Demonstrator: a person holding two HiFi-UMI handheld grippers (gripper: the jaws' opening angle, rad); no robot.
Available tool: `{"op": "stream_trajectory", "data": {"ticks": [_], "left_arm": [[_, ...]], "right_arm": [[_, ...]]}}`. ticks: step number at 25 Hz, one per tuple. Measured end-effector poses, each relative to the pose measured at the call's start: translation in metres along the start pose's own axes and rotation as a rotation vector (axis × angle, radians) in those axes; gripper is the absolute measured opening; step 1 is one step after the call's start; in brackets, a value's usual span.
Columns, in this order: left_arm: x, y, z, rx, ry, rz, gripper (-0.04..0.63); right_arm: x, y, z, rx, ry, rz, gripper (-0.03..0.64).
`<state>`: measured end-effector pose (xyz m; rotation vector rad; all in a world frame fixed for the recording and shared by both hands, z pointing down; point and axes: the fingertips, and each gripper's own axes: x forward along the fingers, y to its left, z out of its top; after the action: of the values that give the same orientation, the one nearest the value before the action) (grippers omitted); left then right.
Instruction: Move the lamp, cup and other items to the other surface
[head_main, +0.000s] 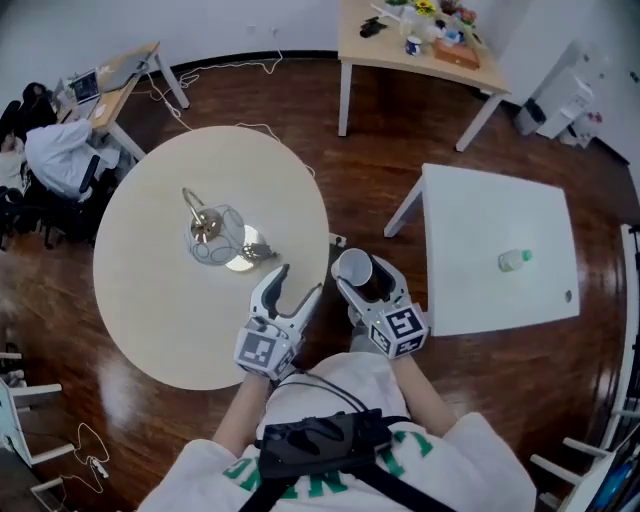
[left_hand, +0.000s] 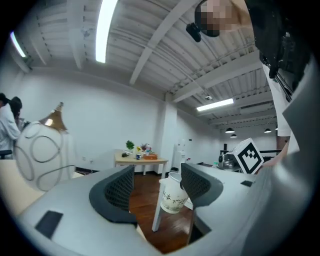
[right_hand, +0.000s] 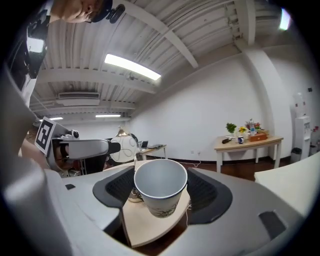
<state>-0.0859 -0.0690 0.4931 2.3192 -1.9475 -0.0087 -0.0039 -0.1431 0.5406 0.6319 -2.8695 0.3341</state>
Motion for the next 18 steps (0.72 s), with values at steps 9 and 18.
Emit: {"op": "stream_trajectory", "data": {"ticks": [9,18], "left_arm": [[0.102,-0.117,-0.021,0.026,0.048,-0.396,0.282],[0.179,-0.270,-0.040,-0.003,0.144,-0.745,0.282]], "right_arm": [[-0.120,-0.106,-0.021,0.104,-0.061,-0.388,0.359],[-0.252,-0.214,-0.073,0.200,-0.083,-0.744,0.359]]}}
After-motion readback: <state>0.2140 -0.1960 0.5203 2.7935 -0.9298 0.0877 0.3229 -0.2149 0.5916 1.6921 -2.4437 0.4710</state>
